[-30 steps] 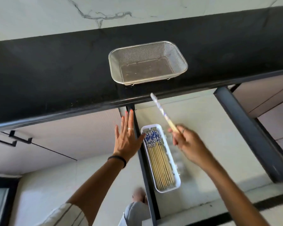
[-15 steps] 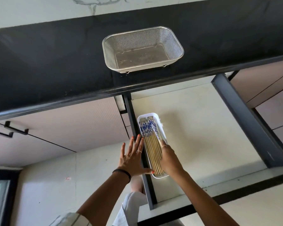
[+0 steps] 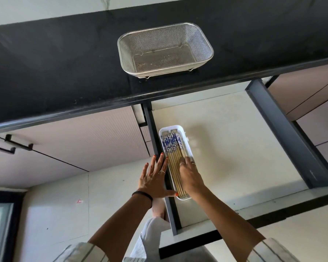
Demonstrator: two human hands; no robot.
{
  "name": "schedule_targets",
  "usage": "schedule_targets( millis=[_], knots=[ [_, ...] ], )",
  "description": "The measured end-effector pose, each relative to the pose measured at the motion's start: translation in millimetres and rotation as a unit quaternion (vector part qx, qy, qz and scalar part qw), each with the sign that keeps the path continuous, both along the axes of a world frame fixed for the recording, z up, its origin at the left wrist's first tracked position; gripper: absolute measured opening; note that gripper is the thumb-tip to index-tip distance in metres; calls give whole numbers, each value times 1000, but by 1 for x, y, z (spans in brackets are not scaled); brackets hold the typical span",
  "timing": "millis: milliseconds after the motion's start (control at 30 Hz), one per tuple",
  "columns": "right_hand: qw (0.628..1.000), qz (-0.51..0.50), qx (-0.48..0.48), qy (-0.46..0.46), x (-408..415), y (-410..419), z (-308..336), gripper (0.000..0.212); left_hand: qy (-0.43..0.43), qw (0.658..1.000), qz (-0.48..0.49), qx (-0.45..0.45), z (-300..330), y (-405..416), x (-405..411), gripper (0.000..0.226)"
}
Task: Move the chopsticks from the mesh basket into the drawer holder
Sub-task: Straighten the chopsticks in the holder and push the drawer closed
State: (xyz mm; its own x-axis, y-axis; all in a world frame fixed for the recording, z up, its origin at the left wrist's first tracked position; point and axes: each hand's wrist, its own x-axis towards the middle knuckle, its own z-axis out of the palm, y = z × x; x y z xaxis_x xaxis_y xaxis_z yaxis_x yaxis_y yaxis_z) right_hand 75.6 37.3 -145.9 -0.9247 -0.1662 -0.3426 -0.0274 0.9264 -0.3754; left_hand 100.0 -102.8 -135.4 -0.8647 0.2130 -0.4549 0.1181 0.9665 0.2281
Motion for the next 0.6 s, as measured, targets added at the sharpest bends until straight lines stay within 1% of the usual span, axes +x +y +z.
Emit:
schedule_targets(
  millis=[233,467,567,600],
  knots=[
    [999,19,37,10,1,-1,-2,56,-16,1000,4,-4,-2,1,-2,125],
    [994,48,93,-6,-1,-5,-9,48,-14,1000,9,3,-3,1,-1,127],
    [995,43,94,-4,1,-7,-12,59,-14,1000,14,6,-4,2,0,127],
    [995,38,91,4,1,-8,-13,59,-14,1000,14,6,-3,3,-1,127]
  ],
)
